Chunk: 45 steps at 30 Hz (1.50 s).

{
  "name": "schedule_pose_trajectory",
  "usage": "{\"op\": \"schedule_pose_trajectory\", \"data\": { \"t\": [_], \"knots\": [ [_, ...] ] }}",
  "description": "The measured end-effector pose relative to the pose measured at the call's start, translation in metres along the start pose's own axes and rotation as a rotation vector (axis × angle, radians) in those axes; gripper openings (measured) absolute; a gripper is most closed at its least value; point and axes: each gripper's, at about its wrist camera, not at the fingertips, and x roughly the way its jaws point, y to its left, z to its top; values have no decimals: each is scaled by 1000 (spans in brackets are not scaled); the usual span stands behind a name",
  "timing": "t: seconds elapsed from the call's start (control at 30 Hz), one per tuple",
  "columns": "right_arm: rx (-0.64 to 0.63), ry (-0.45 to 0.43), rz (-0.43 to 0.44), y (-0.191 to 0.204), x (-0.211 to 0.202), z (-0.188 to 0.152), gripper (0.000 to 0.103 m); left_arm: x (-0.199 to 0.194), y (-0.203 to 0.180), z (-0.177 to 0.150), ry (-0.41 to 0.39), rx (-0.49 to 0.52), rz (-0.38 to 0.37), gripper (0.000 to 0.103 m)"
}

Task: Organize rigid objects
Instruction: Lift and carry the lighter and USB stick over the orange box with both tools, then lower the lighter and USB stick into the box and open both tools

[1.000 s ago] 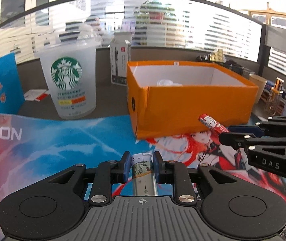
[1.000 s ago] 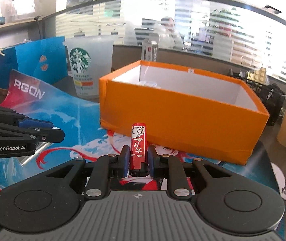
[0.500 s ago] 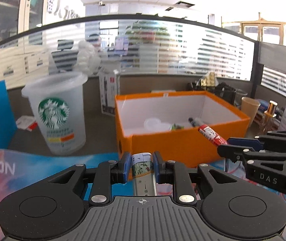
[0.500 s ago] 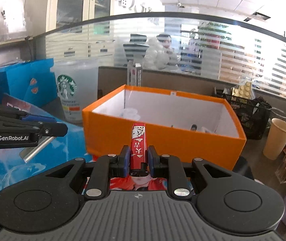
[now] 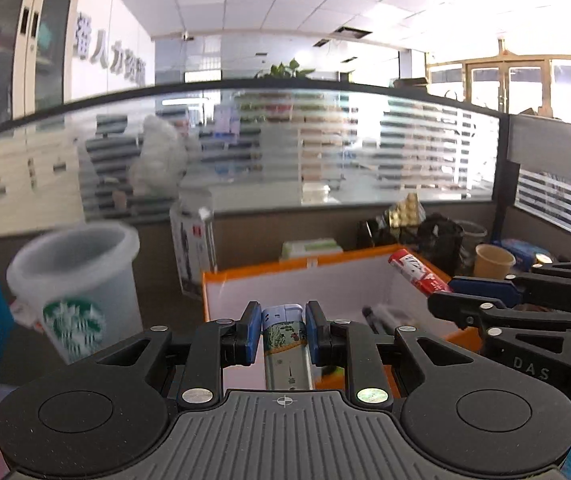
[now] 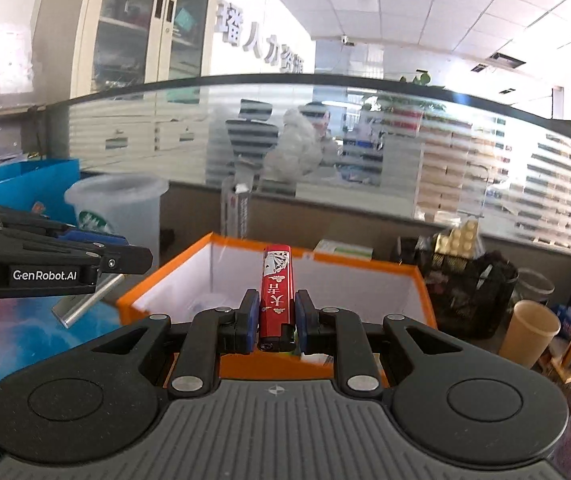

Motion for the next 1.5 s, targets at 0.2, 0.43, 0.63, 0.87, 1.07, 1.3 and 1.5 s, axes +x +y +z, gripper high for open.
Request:
{"op": "schedule_pose_trajectory", "data": {
  "t": [0.2, 0.43, 0.63, 0.87, 1.07, 1.3, 1.5],
  "knots": [
    [2, -2, -25, -22, 15, 22, 18, 28, 0, 26, 10, -11, -19, 22],
    [15, 48, -40, -45, 46, 31, 18, 68, 2, 39, 68, -15, -28, 22],
    [48, 126, -12, -49, 75, 14, 18, 101, -5, 23, 152, -6, -37, 22],
    [39, 179, -25, -52, 92, 3, 18, 127, -22, 14, 218, 25, -64, 22],
    [40, 221, -39, -63, 97, -7, 18, 144, -37, 7, 263, 55, -79, 22],
    [12, 281, -33, -67, 107, -20, 18, 151, -43, -5, 329, 74, -96, 22],
    [38, 304, -11, -70, 115, -26, 18, 162, -45, -10, 382, 80, -80, 22]
  ]
}}
